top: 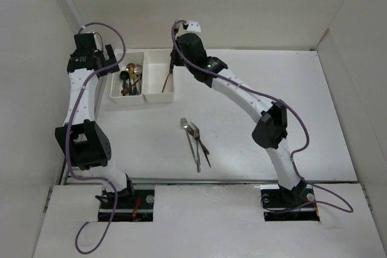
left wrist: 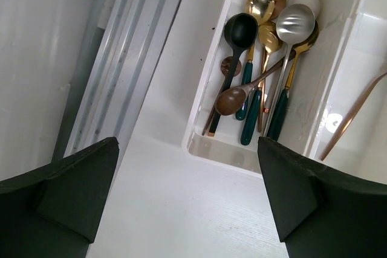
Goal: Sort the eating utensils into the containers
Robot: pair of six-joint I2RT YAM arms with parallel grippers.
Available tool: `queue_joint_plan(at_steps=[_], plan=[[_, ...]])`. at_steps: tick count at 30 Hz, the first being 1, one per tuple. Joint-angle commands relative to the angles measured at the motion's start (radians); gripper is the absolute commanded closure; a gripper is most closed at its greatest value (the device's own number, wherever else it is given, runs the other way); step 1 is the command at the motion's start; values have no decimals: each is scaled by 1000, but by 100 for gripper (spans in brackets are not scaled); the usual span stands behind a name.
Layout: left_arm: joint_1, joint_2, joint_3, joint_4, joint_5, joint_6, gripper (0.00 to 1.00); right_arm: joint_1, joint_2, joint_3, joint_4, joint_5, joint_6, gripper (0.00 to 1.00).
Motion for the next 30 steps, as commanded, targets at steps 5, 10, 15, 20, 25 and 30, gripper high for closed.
queue_joint_plan(at_steps=[5,10,15,20,25,30], plan=[[1,-64,-31,31,51,-4,1,8,338,229,368,-98,-31,100],[1,-64,-41,31,52,-4,1,8,411,248,368,-143,-31,93],[1,-55,-30,31,62,-4,1,8,311,142,368,-152,-56,57],[1,-44,-21,31,62,-4,1,8,172,89,323,-184,-103,36],[1,-44,-21,22,62,5,1,26,-95,-105,120,-161,-128,33],[1,-26,-1,12,44,5,1,81,-227,-393,-256,-173,-41,53]])
